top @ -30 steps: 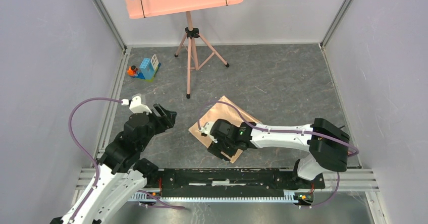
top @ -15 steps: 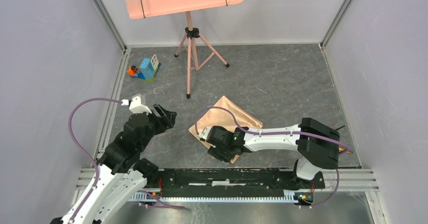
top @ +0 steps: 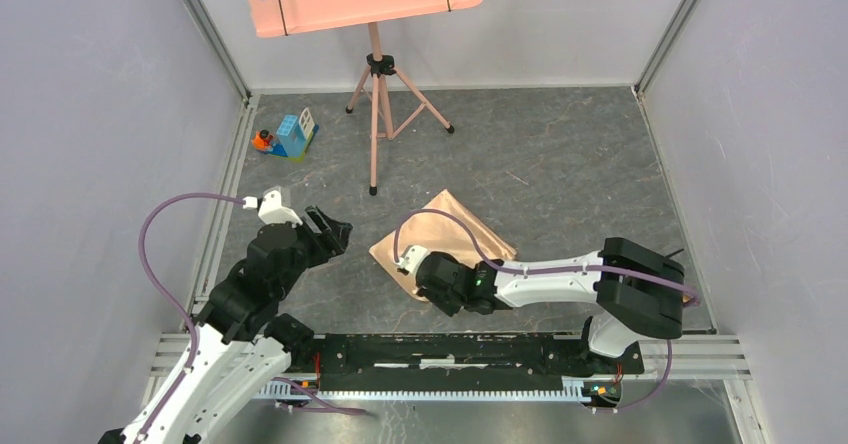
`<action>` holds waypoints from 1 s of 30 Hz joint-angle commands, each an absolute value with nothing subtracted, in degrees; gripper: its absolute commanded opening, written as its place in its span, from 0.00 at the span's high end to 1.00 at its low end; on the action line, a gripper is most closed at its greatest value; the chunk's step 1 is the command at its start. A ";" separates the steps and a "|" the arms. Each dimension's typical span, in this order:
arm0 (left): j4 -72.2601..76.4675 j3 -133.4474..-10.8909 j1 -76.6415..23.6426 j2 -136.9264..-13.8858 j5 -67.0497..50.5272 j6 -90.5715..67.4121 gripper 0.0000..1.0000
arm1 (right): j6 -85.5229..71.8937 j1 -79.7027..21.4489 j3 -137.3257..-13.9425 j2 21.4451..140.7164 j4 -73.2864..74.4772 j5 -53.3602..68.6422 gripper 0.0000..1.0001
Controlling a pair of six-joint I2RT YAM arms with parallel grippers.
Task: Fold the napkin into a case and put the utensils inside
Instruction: Pick up the lower triangle-folded napkin from the center of the board.
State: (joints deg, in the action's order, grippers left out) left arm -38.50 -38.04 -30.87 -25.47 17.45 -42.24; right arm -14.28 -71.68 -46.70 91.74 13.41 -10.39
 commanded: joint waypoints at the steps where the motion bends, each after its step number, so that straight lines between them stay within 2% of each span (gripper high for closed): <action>1: -37.07 -36.93 -30.67 -27.81 14.83 -46.05 0.23 | -12.25 -70.01 -43.45 91.11 14.53 -9.15 1.00; 7: -34.45 -34.53 -30.69 -34.47 9.35 -52.87 0.22 | -15.82 -60.36 -40.12 84.56 4.72 11.97 1.00; 14: -29.58 -31.48 -30.67 -45.21 1.30 -70.41 0.13 | -27.20 -48.60 -32.12 81.24 -10.80 32.24 1.00; 23: -16.07 -26.96 -30.67 -56.49 -5.55 -83.47 0.06 | -36.71 -38.92 -24.02 79.86 -24.08 41.92 1.00; 30: -2.59 -22.48 -30.42 -66.24 -8.81 -88.91 0.09 | -40.31 -35.11 -21.05 79.50 -29.72 44.01 1.00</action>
State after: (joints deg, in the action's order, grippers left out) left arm -12.45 -23.66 -30.83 -61.95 -5.58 -82.67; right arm -37.32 -36.71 -22.11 81.25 -22.83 40.75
